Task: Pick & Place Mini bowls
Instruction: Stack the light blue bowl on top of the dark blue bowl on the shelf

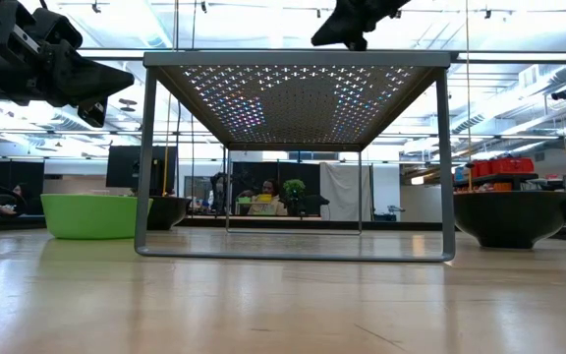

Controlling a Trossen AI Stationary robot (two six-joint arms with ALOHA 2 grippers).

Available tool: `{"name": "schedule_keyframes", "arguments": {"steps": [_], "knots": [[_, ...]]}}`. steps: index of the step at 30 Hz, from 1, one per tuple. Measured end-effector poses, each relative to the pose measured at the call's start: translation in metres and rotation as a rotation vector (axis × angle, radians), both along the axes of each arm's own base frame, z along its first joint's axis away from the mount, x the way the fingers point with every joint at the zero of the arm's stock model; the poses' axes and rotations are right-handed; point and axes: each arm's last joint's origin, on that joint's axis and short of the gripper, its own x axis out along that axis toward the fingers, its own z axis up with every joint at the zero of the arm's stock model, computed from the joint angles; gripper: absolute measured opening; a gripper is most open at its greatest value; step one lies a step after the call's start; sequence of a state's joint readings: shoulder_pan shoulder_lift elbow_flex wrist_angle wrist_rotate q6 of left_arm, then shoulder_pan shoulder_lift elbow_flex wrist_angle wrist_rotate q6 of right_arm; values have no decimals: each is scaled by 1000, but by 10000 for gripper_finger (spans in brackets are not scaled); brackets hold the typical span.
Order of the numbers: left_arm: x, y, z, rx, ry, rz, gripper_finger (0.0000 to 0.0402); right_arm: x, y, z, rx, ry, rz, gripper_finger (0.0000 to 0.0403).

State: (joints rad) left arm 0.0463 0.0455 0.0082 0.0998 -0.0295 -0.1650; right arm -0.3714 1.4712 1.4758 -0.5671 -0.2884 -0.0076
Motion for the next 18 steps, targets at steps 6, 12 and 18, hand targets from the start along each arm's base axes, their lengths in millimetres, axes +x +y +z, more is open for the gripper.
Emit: {"name": "schedule_keyframes", "arguments": {"steps": [6, 12, 18], "knots": [[0, 0, 0, 0, 0, 0, 14, -3, 2, -21, 9, -67, 4, 1], [0, 0, 0, 0, 0, 0, 14, -20, 8, -34, -23, -173, 1, 0], [0, 0, 0, 0, 0, 0, 14, -31, 13, -60, -18, -168, -1, 0]]}}
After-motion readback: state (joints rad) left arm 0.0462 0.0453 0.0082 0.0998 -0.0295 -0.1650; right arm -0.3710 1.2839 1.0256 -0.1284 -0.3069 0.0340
